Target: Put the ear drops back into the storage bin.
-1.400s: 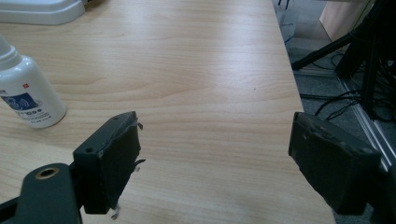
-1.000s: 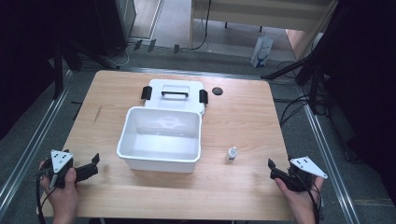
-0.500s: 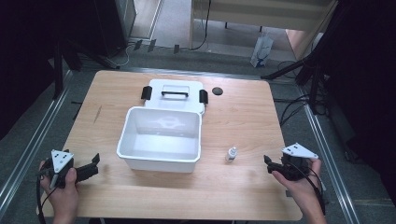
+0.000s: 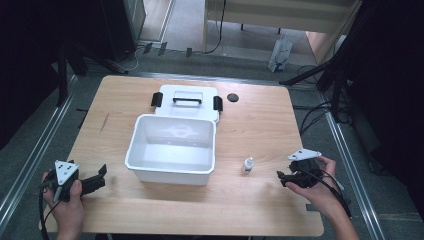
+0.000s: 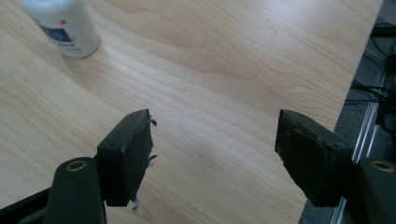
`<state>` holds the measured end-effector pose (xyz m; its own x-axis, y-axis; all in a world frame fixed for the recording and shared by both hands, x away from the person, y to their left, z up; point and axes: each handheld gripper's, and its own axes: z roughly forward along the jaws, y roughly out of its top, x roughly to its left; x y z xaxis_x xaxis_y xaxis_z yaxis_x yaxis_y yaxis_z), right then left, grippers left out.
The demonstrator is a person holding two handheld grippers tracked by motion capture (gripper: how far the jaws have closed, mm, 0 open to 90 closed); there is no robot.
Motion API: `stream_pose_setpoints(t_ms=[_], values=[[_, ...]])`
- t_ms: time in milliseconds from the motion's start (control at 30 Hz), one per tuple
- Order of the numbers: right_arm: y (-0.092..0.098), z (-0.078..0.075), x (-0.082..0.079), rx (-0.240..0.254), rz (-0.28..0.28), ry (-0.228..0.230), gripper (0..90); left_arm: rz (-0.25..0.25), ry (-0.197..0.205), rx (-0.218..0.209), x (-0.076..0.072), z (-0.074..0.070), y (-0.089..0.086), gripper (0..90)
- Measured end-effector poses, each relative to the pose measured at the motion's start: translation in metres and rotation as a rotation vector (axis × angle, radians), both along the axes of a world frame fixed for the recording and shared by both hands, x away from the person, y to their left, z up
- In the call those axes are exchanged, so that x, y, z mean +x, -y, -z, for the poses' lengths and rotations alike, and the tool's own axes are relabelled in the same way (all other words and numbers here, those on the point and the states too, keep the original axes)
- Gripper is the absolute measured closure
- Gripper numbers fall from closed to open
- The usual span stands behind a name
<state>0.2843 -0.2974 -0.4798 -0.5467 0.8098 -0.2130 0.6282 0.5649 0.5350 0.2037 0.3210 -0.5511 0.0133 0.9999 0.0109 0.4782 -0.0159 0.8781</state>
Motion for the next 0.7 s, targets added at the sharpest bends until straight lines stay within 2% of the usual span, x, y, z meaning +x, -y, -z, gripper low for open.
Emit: stream_pose_setpoints(t_ms=[33,133,233,267,367,400,433,467,500,633,700], values=[[-0.003,-0.001,0.003,-0.020,-0.015,-0.030,27.2,0.000,-0.001,-0.001,0.000,0.000,0.000,0.3],[-0.007,-0.002,0.005,-0.036,-0.028,-0.045,27.2,0.002,-0.004,0.002,0.000,0.000,0.000,0.3],[-0.014,-0.004,0.011,-0.074,-0.062,-0.094,27.1,0.003,-0.002,0.004,0.000,0.000,0.000,0.2],[-0.014,-0.004,0.011,-0.074,-0.062,-0.094,27.1,0.003,-0.002,0.004,0.000,0.000,0.000,0.3],[-0.022,-0.004,0.017,-0.129,-0.096,-0.150,27.1,0.004,-0.003,0.002,0.000,0.000,0.000,0.2],[-0.024,-0.005,0.019,-0.156,-0.115,-0.147,27.5,0.004,-0.003,0.002,0.000,0.000,0.000,0.3],[-0.024,-0.005,0.019,-0.156,-0.115,-0.147,27.5,0.003,-0.003,0.003,0.000,0.000,0.000,0.3],[-0.026,-0.006,0.021,-0.178,-0.115,-0.152,28.1,0.003,-0.003,0.004,0.000,0.000,0.000,0.3],[-0.028,-0.009,0.027,-0.195,-0.125,-0.179,28.0,0.003,-0.004,0.002,0.000,0.000,0.000,0.2],[-0.035,-0.016,0.032,-0.228,-0.159,-0.199,28.1,0.001,-0.004,-0.001,0.000,0.000,0.000,0.3],[-0.042,-0.021,0.036,-0.253,-0.186,-0.225,28.5,0.001,-0.004,-0.001,0.000,0.000,0.000,0.3]])
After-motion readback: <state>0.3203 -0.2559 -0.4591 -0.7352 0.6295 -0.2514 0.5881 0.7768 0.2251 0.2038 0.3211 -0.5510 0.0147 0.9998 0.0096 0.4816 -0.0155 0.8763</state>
